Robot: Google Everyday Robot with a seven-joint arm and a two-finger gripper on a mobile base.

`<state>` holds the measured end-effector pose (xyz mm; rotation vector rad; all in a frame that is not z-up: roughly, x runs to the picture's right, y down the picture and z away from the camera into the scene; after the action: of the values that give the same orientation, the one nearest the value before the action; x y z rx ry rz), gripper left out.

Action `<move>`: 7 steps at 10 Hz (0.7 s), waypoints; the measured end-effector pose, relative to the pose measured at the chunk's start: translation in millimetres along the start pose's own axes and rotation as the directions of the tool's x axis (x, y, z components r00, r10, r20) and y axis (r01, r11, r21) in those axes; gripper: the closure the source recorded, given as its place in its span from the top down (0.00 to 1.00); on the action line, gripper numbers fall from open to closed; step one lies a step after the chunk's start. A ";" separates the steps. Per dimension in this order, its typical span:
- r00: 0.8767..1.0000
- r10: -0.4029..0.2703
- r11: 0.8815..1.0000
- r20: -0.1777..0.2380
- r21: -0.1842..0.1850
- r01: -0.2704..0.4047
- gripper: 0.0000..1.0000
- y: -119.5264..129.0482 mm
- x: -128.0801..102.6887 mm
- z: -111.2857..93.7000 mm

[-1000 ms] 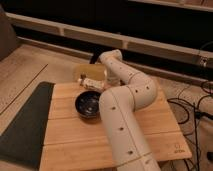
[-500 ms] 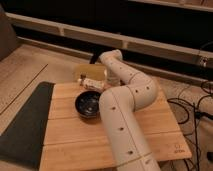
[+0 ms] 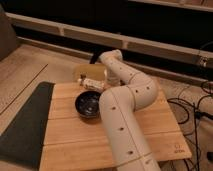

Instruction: Wipe the white sponge on the table

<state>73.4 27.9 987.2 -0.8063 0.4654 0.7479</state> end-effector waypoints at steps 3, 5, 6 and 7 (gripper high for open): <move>1.000 0.001 1.000 -0.004 0.001 -0.001 0.05 -0.3 0.0 1.2; 1.000 0.001 1.000 -0.004 0.002 -0.001 0.01 0.2 -0.5 1.1; 1.000 0.002 1.000 -0.004 0.001 -0.002 0.05 -0.1 -0.1 1.2; 1.000 0.002 1.000 -0.004 0.001 -0.002 0.15 0.0 -0.2 1.2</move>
<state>73.4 28.7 988.1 -0.8065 0.4704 0.7475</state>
